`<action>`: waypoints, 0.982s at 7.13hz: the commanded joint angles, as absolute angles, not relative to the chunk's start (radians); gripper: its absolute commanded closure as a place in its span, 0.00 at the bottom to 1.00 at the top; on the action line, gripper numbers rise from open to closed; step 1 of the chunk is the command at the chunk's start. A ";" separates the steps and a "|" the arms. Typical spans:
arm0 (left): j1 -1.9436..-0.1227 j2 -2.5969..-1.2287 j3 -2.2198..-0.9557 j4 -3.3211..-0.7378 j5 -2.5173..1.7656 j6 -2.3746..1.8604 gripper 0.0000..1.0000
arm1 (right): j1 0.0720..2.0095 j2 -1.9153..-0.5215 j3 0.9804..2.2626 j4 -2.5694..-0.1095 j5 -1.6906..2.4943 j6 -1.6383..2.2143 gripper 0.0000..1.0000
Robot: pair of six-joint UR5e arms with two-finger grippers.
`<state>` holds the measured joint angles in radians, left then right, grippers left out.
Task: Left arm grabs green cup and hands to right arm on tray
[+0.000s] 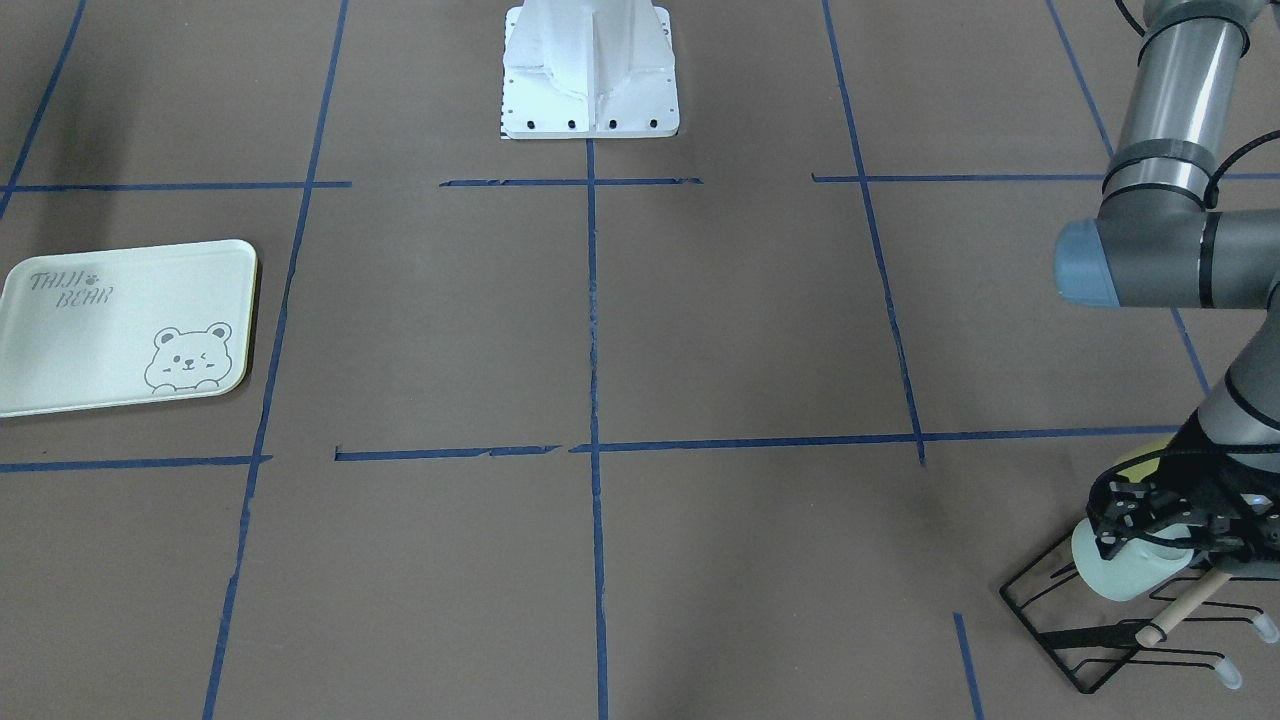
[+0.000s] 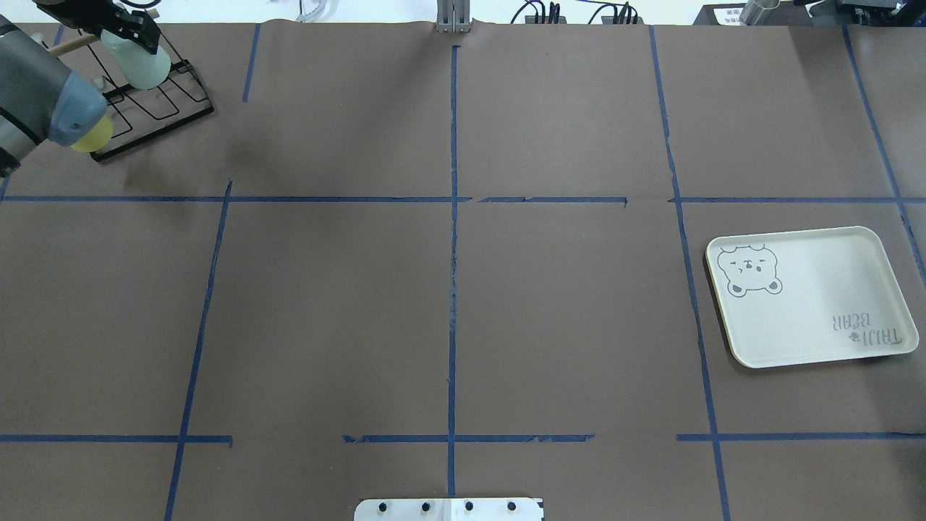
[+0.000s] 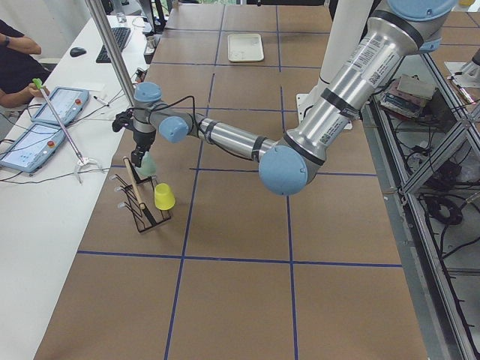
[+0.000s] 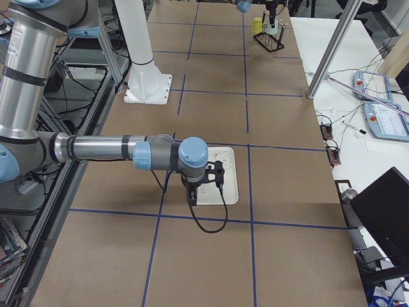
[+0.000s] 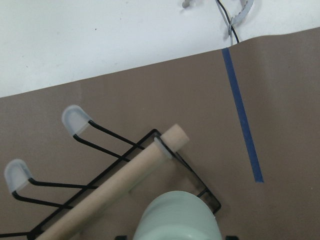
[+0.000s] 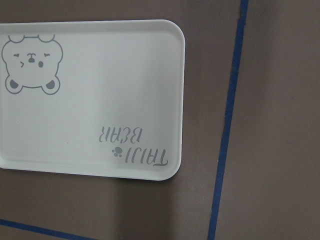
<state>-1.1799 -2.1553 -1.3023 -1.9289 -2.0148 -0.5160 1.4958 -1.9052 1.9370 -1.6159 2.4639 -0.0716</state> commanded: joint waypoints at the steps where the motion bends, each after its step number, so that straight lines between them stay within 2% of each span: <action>1: -1.207 -2.102 -1.452 -1.855 -2.057 -0.517 0.89 | 1.494 -1.905 1.936 -1.617 2.470 -0.072 0.00; 4: -1.200 -2.085 -1.642 -1.714 -2.062 -0.619 0.89 | 1.455 -1.888 1.939 -1.577 2.494 -0.063 0.00; 7: -1.053 -2.088 -1.756 -1.744 -2.098 -1.022 0.89 | 1.317 -1.813 1.933 -1.369 2.514 0.145 0.01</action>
